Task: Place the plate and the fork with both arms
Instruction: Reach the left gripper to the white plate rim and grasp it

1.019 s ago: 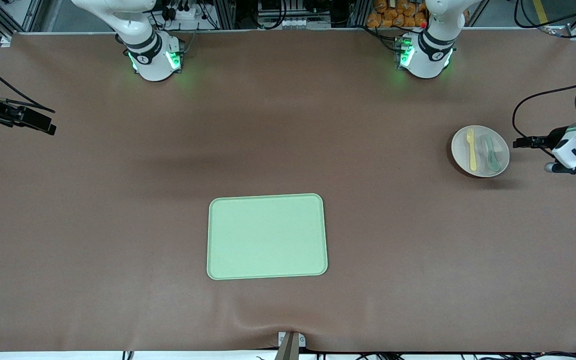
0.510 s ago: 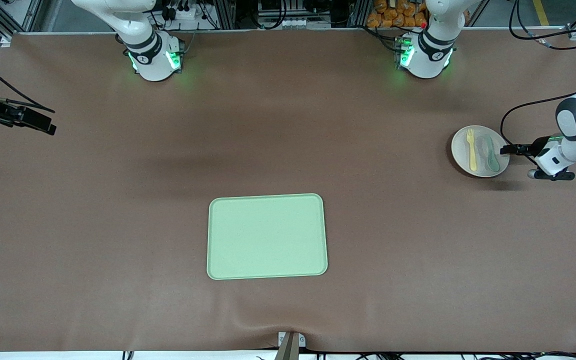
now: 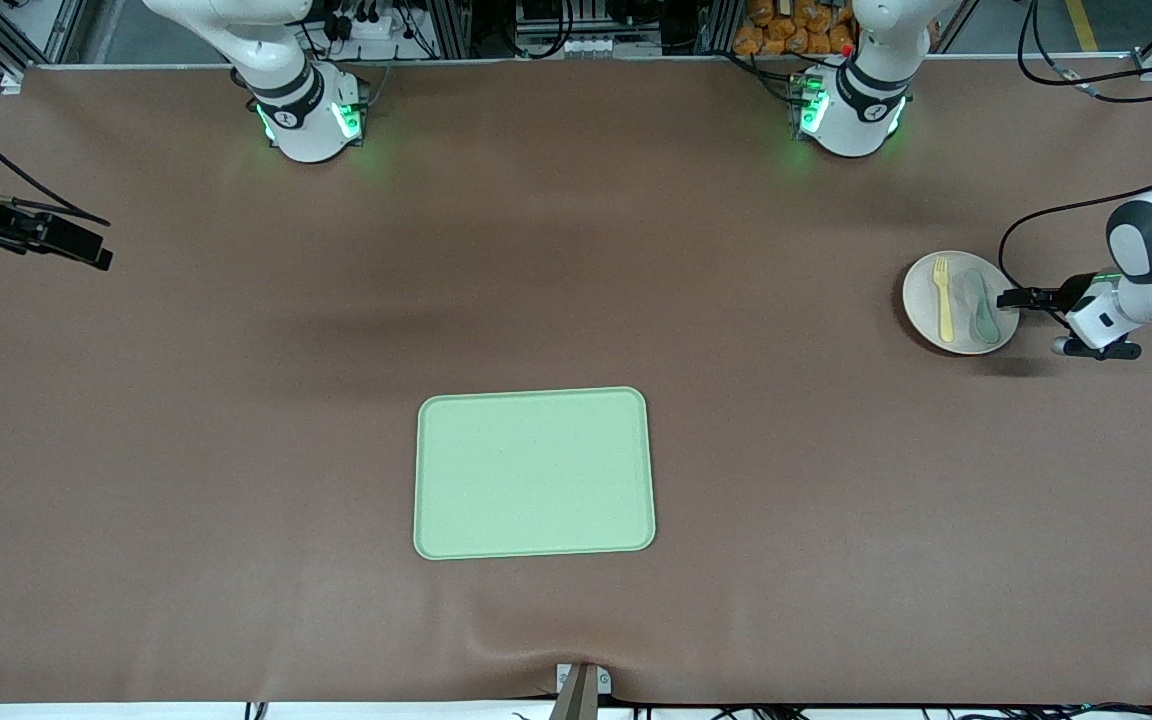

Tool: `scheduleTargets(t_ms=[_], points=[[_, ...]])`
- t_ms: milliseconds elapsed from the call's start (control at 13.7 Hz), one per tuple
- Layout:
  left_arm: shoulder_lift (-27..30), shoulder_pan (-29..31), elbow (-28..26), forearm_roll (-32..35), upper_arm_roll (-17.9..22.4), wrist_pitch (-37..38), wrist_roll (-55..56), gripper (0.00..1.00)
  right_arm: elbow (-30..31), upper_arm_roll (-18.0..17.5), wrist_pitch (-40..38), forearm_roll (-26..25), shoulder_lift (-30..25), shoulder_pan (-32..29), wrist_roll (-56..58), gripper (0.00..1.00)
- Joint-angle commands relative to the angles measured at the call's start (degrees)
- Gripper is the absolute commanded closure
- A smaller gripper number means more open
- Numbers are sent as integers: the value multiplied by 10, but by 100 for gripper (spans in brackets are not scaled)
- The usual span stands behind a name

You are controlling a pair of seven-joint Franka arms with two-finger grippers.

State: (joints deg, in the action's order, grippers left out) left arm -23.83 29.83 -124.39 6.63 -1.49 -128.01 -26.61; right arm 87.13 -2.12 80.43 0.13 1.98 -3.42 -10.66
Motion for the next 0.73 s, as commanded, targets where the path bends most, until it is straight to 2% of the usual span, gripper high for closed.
scheduleTargets(t_ms=[0,73,146,364,510,655], points=[[-5,4,-2,9,-4,-11,-4,0,-13,-2,-5,-6,6,-2,4,0],[-5,4,-2,9,-4,-12,-4,0,-13,-2,-5,-6,6,-1,4,0],[-6,4,-2,8,-4,-12,-3,5,-13,-2,-5,-6,6,-1,4,0],[-10,4,-3,8,-5,-12,-3,64,-13,-2,-4,-6,6,-2,4,0],[-10,3,-2,8,-11,-12,-3,98,-13,-2,-5,-6,6,-1,4,0],[-9,2,-2,8,-14,-11,-4,100,-13,-2,-4,-5,6,-1,4,0]])
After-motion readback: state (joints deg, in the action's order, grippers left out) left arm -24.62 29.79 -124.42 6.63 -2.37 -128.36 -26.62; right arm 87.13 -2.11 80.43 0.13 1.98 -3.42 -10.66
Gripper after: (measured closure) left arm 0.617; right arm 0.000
